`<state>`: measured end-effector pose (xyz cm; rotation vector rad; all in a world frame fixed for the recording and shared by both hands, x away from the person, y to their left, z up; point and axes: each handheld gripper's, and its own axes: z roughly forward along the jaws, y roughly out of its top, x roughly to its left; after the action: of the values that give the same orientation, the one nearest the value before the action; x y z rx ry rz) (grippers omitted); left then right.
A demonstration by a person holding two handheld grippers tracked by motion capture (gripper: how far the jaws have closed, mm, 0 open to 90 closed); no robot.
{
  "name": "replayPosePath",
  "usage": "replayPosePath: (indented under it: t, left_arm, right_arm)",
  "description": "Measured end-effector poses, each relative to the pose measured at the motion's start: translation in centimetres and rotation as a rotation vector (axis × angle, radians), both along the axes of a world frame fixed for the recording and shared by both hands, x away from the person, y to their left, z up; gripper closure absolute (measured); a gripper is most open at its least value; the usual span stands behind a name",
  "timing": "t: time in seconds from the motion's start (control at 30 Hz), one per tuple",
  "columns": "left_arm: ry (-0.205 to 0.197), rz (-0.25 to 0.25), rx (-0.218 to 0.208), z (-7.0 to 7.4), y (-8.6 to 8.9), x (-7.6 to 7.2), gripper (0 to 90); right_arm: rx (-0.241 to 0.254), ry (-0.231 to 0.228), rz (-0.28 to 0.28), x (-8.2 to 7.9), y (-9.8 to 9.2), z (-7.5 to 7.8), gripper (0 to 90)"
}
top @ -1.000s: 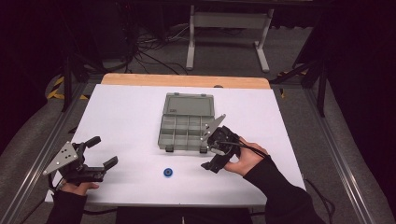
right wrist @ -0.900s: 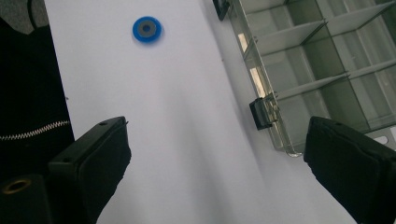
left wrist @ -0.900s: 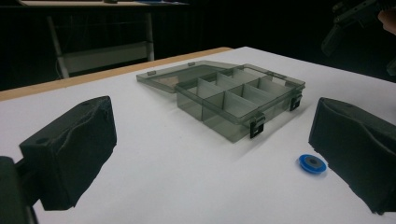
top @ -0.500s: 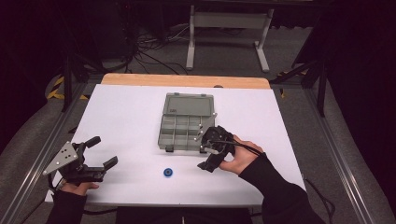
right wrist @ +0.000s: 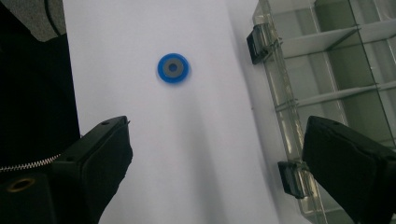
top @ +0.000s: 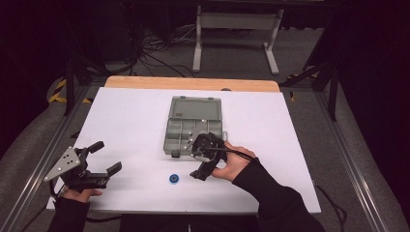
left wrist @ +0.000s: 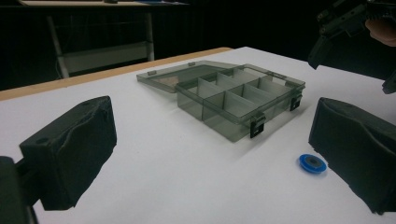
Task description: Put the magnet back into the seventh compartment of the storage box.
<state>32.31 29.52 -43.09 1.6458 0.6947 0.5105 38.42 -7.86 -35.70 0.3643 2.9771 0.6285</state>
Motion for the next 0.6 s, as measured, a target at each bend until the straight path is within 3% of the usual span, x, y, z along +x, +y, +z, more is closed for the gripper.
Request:
replayPosePath:
  t: [0.6]
  left_arm:
    - [0.002, -0.004, 0.000, 0.0, 0.0, 0.0, 1.4]
  right_arm:
    - [-0.023, 0.031, 0.036, 0.2, 2.7, -1.8, 8.6]
